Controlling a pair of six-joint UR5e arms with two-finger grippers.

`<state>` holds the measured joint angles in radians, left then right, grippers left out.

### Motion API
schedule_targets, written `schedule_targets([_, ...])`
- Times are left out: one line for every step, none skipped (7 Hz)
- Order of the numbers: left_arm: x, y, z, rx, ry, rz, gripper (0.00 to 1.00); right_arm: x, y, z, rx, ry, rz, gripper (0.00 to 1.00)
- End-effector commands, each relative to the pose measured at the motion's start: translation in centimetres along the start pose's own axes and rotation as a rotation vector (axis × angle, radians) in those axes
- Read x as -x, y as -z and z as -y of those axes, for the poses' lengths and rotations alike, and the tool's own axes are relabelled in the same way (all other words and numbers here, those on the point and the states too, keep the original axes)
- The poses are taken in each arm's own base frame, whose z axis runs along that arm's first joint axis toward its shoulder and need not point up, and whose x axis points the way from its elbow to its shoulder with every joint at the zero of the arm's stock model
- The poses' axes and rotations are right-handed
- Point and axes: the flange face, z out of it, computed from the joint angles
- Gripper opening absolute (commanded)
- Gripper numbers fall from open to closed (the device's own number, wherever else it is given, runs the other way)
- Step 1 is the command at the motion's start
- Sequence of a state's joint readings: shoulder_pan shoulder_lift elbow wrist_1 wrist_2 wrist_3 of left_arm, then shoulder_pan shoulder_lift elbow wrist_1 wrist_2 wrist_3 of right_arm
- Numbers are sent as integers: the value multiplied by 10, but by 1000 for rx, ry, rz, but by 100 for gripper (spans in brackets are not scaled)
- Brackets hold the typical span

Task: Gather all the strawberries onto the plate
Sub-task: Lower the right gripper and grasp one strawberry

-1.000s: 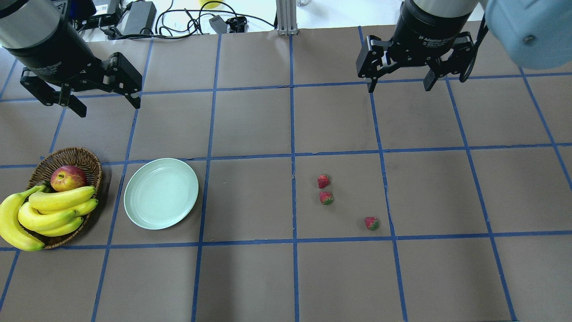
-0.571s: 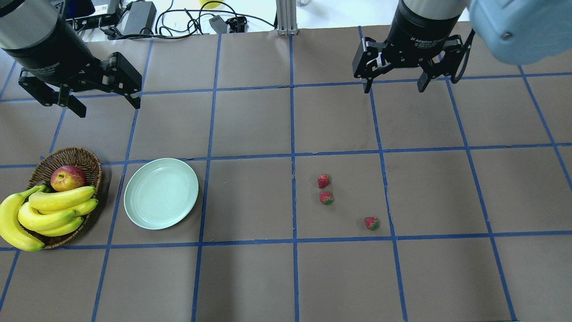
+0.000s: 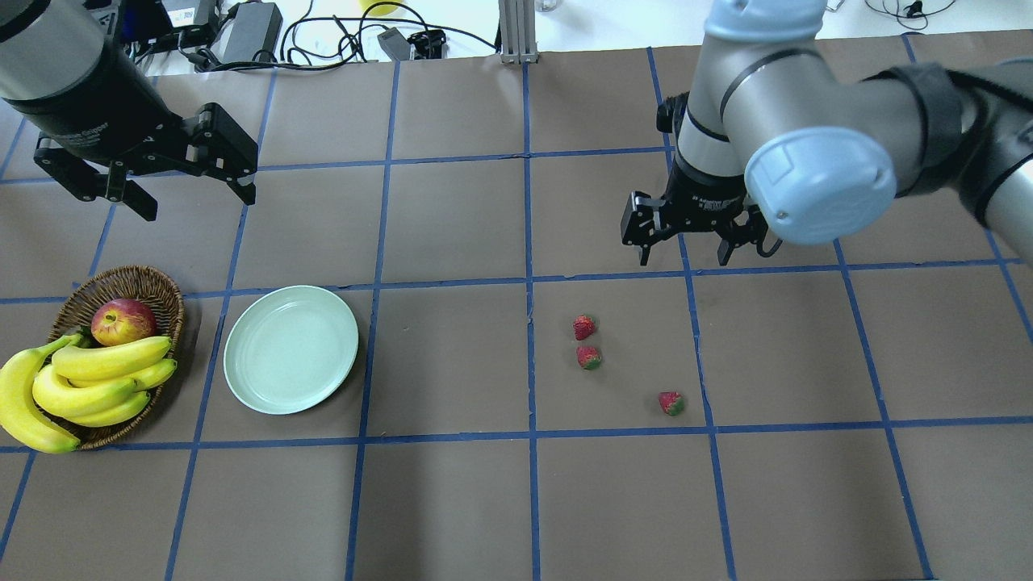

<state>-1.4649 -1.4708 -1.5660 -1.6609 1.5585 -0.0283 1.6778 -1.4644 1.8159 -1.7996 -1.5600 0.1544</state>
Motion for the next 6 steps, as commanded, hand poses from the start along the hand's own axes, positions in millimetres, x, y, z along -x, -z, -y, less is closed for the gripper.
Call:
schedule_targets([0,-2,-5,12,6,0,100,-7,-80,-28,-13,6,-7,98])
schedule_targets([1,-9,-5,18,7,-2,100,-11,-112,-43,-4,11,-13,98])
schedule_targets([1,-12,-6,22,7,-1,100,-14,-139,-58,12,33,-10,97])
schedule_targets([1,-12,-8,27,6,2,100,-16,-165,-77,14,32,0,97])
schedule_targets([0,-12,-9,30,4,1,100,-16,-173,-82,7,35,7,96])
schedule_targets([1,-13,-7,32,1,-2,100,-16,-184,-81,28,29,0,95])
